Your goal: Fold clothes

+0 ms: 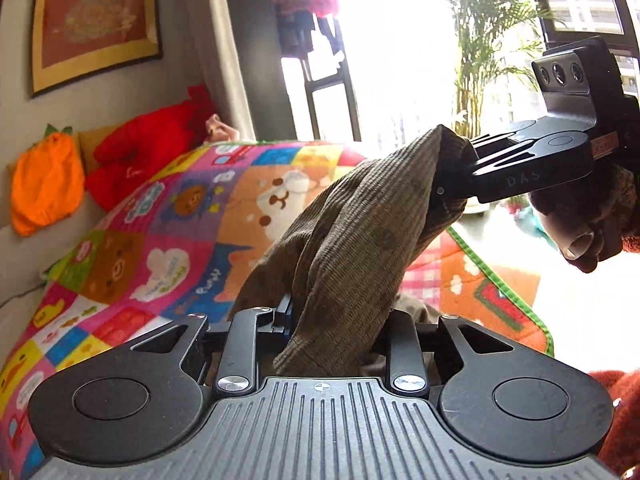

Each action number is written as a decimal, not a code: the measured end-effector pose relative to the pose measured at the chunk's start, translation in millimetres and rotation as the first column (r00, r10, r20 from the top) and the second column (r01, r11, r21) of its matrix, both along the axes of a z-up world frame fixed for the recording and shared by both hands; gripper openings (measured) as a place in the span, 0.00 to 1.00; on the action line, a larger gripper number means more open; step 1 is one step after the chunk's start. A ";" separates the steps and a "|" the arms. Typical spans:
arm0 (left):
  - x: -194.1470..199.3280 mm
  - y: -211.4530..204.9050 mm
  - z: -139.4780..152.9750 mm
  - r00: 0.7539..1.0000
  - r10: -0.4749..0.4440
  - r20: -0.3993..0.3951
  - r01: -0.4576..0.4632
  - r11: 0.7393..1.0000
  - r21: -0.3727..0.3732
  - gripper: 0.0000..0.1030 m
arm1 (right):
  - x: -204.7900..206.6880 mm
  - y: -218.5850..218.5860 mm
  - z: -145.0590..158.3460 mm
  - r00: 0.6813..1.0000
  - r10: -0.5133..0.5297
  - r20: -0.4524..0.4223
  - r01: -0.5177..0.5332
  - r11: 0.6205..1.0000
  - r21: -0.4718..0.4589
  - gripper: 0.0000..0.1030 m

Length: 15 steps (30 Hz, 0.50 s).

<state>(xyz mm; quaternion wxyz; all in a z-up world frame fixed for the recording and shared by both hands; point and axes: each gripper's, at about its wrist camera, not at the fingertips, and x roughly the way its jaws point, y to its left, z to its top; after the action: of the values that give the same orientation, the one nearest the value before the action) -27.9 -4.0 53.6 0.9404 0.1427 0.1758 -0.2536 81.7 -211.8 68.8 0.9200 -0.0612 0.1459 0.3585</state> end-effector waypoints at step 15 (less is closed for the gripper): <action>36.9 59.4 36.8 0.990 -0.089 -0.110 0.046 0.937 -0.346 0.79 | -10.4 30.3 -81.9 0.997 -0.039 0.072 0.060 0.944 -0.326 0.15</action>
<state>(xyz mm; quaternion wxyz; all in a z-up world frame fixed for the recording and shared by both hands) 9.0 55.3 90.4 0.9288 -0.0331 0.1822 -0.3209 71.3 -181.5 -13.2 0.9100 -0.2209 0.1753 0.3038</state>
